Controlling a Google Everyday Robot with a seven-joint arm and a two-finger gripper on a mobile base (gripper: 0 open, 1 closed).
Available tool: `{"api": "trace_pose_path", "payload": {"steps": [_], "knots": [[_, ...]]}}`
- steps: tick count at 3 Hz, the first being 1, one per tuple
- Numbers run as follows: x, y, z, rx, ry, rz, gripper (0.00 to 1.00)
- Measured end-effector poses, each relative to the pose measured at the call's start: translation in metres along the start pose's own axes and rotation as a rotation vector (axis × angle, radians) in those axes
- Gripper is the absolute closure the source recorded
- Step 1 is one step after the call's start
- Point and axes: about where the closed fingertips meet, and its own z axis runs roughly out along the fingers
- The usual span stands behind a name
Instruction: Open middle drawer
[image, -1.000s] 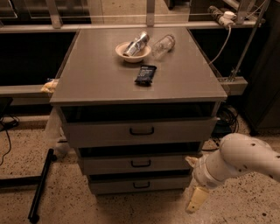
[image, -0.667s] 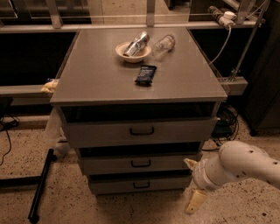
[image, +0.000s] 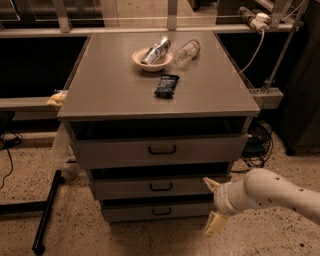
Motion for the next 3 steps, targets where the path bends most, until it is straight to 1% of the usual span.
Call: {"api": "trace_pose_path", "payload": {"steps": [1,3], "knots": [[0.005,-0.018,0.026,0.017,-0.033,-0.021,0.00],[0.013,-0.056,0.069,0.021,-0.054,-0.044,0.00]]}}
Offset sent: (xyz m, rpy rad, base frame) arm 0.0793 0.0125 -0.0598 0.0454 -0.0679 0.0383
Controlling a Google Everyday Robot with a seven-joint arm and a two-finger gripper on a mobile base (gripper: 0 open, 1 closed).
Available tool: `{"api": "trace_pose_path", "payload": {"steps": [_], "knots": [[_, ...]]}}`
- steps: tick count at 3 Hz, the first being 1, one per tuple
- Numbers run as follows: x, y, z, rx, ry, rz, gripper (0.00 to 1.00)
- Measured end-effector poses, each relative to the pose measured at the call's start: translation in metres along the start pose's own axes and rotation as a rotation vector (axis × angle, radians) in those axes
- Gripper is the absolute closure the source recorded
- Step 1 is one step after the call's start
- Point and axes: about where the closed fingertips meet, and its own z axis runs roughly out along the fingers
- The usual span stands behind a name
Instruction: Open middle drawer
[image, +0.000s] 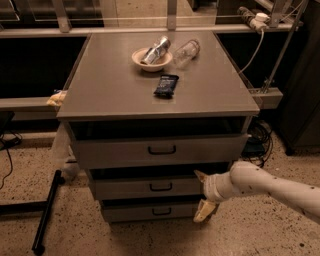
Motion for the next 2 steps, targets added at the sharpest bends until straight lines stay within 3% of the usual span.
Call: {"api": "trace_pose_path", "payload": {"steps": [2], "knots": [[0.008,-0.044,0.037,-0.020,0.007,-0.004,0.00]]}}
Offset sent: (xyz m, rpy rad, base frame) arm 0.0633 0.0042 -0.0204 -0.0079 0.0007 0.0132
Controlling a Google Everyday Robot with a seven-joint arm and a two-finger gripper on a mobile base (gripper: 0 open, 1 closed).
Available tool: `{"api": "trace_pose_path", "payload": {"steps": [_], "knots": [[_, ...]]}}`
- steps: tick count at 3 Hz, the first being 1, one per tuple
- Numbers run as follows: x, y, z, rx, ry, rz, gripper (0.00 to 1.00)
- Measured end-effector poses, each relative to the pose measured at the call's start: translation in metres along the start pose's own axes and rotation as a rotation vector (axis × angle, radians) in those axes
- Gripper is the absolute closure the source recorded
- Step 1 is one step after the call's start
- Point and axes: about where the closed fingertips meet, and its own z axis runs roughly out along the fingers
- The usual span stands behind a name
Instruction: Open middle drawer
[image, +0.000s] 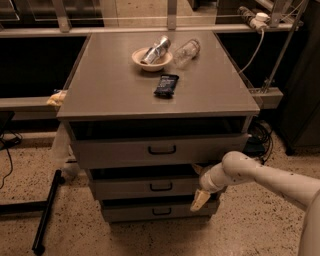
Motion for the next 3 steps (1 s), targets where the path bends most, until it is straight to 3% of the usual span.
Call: {"api": "trace_pose_path", "payload": {"steps": [3], "knots": [[0.010,0.017,0.012,-0.067,0.038,0.021,0.00]]}}
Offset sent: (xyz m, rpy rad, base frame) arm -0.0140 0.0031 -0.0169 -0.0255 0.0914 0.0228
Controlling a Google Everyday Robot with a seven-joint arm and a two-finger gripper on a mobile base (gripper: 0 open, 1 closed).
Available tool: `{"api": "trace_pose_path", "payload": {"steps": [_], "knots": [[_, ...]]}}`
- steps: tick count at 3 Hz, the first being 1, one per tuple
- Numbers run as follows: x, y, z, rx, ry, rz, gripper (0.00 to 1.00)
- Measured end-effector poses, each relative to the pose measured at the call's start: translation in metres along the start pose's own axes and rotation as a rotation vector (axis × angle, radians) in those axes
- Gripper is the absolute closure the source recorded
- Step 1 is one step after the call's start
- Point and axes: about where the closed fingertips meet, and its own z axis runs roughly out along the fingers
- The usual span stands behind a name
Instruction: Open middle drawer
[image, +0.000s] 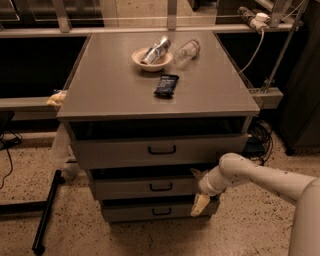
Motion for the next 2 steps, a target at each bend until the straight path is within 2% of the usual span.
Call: {"api": "trace_pose_path", "payload": {"steps": [2], "knots": [[0.0139,0.0118,-0.0004,-0.025,0.053,0.012,0.00]]}}
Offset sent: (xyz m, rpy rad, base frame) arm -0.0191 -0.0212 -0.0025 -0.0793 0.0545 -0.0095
